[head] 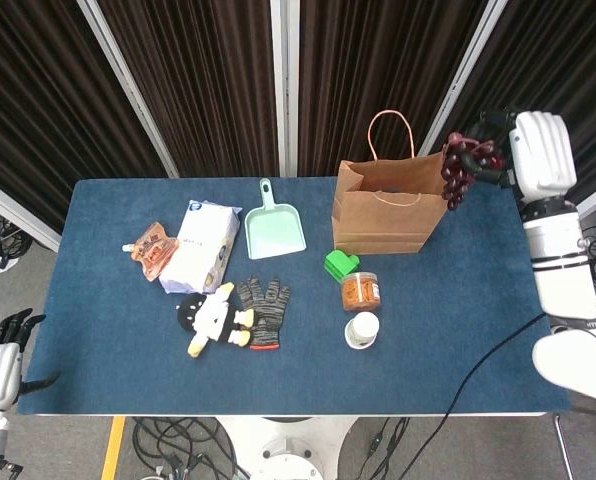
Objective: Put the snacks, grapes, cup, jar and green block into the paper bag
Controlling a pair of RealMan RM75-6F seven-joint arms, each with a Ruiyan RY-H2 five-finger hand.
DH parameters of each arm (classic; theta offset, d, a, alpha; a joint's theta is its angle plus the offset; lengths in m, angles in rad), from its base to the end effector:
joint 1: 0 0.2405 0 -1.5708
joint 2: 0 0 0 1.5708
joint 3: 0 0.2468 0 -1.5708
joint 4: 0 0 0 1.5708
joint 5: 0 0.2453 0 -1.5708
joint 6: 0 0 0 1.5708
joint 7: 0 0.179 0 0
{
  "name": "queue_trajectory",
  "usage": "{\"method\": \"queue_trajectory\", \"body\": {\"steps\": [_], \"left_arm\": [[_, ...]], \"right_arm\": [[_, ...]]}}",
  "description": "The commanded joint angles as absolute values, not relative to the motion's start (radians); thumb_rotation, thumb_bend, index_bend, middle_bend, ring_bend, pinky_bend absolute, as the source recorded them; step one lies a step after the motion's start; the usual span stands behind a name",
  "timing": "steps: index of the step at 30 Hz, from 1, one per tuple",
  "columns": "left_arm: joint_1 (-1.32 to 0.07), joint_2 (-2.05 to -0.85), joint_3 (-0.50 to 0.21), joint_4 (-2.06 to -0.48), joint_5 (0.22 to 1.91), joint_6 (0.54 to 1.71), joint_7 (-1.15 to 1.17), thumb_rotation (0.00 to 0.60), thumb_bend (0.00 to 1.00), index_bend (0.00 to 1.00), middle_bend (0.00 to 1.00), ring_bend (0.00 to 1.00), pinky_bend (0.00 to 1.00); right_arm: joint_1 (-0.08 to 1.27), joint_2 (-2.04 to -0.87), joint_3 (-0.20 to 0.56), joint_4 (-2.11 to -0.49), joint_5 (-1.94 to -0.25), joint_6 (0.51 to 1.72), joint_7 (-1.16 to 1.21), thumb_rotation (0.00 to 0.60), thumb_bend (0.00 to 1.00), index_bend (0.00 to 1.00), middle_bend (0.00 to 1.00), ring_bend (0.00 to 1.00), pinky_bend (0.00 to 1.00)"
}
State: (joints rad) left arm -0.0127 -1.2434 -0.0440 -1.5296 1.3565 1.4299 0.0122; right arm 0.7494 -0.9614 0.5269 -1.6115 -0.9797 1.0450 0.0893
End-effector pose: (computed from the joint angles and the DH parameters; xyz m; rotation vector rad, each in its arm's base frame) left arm -0.3614 0.1894 0.0886 -1.2370 -1.0752 -0.7639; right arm -0.0956 -0.4731 0.2365 1.2964 -0.8274 1.4197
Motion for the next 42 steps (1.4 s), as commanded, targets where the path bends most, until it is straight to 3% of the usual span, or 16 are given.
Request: {"method": "queue_trajectory", "body": {"steps": [1, 12, 15, 19, 21, 23, 26, 30, 33, 38, 42], "left_arm": [[-0.014, -1.243, -0.043, -1.53, 1.355, 1.427, 0.013, 0.6, 0.05, 0.25, 0.2, 0.12, 0.15], [-0.017, -1.246, -0.046, -1.524, 1.342, 1.413, 0.011, 0.6, 0.05, 0.25, 0.2, 0.12, 0.15], [-0.016, -1.247, -0.045, -1.522, 1.338, 1.409, 0.01, 0.6, 0.05, 0.25, 0.2, 0.12, 0.15], [-0.018, -1.248, -0.044, -1.52, 1.337, 1.405, 0.01, 0.6, 0.05, 0.25, 0.2, 0.12, 0.15], [-0.017, -1.246, -0.045, -1.523, 1.34, 1.409, 0.01, 0.6, 0.05, 0.25, 0.2, 0.12, 0.15], [-0.018, -1.246, -0.046, -1.522, 1.34, 1.409, 0.01, 0.6, 0.05, 0.25, 0.2, 0.12, 0.15], [-0.015, -1.246, -0.043, -1.524, 1.341, 1.412, 0.012, 0.6, 0.05, 0.25, 0.2, 0.12, 0.15], [-0.014, -1.246, -0.042, -1.524, 1.341, 1.413, 0.011, 0.6, 0.05, 0.25, 0.2, 0.12, 0.15], [-0.014, -1.247, -0.042, -1.523, 1.344, 1.416, 0.01, 0.6, 0.05, 0.25, 0.2, 0.12, 0.15], [-0.016, -1.245, -0.043, -1.523, 1.351, 1.417, 0.01, 0.6, 0.05, 0.25, 0.2, 0.12, 0.15], [-0.02, -1.245, -0.044, -1.527, 1.358, 1.419, 0.016, 0.6, 0.05, 0.25, 0.2, 0.12, 0.15]], "right_arm": [[0.845, -1.009, 0.558, -1.492, -0.829, 0.957, 0.004, 0.6, 0.35, 0.72, 0.61, 0.47, 0.7], [0.958, -1.171, 0.482, -1.278, -0.707, 0.855, -0.122, 0.6, 0.35, 0.71, 0.61, 0.46, 0.7], [0.971, -1.203, 0.453, -1.246, -0.701, 0.818, -0.139, 0.6, 0.34, 0.67, 0.59, 0.44, 0.68], [0.981, -1.231, 0.415, -1.223, -0.708, 0.784, -0.166, 0.6, 0.31, 0.5, 0.48, 0.34, 0.57], [0.984, -1.225, 0.405, -1.233, -0.701, 0.759, -0.175, 0.6, 0.25, 0.35, 0.4, 0.26, 0.49], [0.983, -1.206, 0.402, -1.257, -0.686, 0.731, -0.175, 0.6, 0.14, 0.11, 0.25, 0.11, 0.35], [0.968, -1.168, 0.413, -1.307, -0.696, 0.732, -0.148, 0.6, 0.03, 0.0, 0.11, 0.0, 0.2], [0.9, -1.111, 0.44, -1.419, -0.805, 0.801, -0.047, 0.6, 0.01, 0.0, 0.1, 0.0, 0.19], [0.802, -1.058, 0.438, -1.535, -0.984, 0.907, 0.074, 0.6, 0.01, 0.0, 0.19, 0.02, 0.21], [0.659, -1.009, 0.374, -1.631, -1.287, 1.09, 0.27, 0.6, 0.01, 0.14, 0.36, 0.16, 0.4], [0.59, -0.987, 0.293, -1.651, -1.517, 1.193, 0.492, 0.6, 0.01, 0.19, 0.39, 0.19, 0.41]]}}
